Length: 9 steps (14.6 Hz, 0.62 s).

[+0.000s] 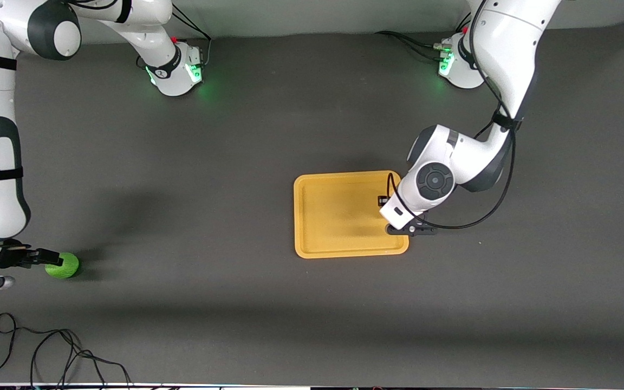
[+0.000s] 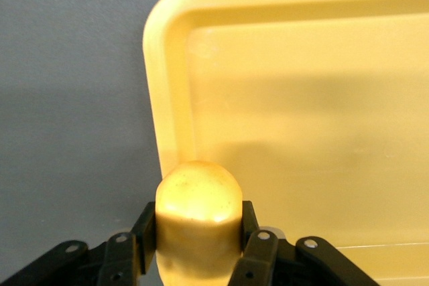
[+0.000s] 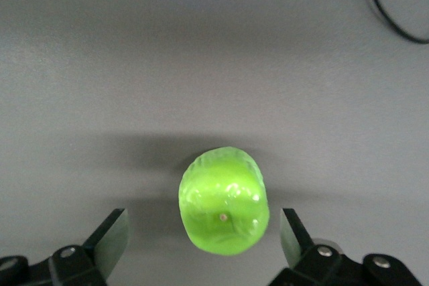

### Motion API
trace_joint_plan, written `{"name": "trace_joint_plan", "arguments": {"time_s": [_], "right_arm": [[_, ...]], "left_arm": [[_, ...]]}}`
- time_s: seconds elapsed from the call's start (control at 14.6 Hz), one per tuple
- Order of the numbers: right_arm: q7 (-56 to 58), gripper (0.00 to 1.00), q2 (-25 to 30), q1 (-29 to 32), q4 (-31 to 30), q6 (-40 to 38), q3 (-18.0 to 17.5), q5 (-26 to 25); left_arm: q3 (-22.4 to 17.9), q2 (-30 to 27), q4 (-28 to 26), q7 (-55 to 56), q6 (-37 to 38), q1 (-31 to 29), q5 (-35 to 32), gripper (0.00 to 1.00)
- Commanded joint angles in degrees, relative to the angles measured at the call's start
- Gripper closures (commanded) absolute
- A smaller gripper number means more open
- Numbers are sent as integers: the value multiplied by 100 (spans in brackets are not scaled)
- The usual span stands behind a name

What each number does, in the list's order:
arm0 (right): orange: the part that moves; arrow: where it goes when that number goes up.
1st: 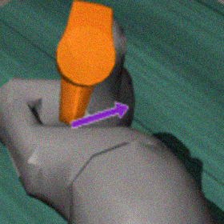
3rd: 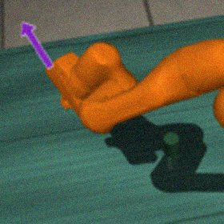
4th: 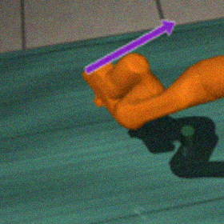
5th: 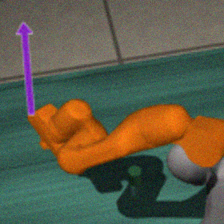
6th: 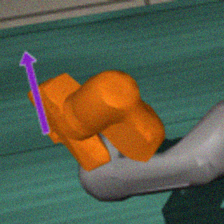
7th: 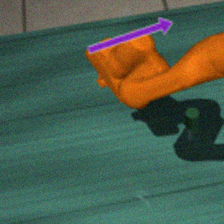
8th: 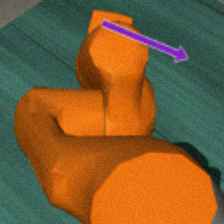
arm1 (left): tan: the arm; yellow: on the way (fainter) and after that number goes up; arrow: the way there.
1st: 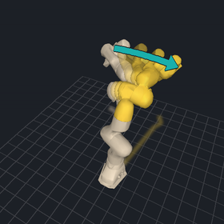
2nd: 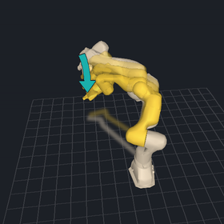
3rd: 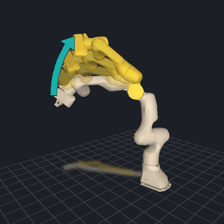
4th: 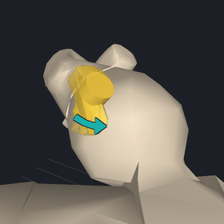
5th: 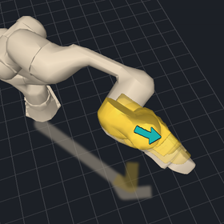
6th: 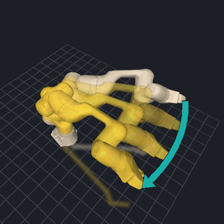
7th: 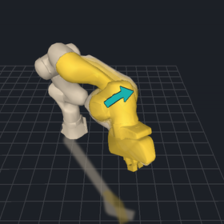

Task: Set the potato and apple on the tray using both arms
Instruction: 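Carry the potato onto the tray while the right gripper grasps the apple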

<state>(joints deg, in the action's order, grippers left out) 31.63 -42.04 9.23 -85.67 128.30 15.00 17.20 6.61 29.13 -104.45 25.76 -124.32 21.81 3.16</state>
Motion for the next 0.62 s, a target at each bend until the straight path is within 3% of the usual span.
{"name": "trace_joint_plan", "arguments": {"time_s": [0.0, 0.34, 0.41, 0.48, 0.55], "right_arm": [[195, 0, -207, -18, -38, 274, -6, 266], [738, 0, -506, 52, -11, 520, -6, 705], [774, 3, -524, 87, -11, 538, -6, 714], [775, 12, -525, 88, -11, 530, -6, 706], [775, 32, -525, 88, -20, 521, -6, 697]], "left_arm": [[-55, 197, 56, 149, -162, 113, 53, 79], [-46, 383, 38, 244, -540, 130, 53, 76], [-46, 383, 39, 245, -541, 130, 53, 71], [-46, 383, 30, 245, -506, 130, 53, 57], [-54, 383, 30, 228, -523, 139, 27, 21]]}}
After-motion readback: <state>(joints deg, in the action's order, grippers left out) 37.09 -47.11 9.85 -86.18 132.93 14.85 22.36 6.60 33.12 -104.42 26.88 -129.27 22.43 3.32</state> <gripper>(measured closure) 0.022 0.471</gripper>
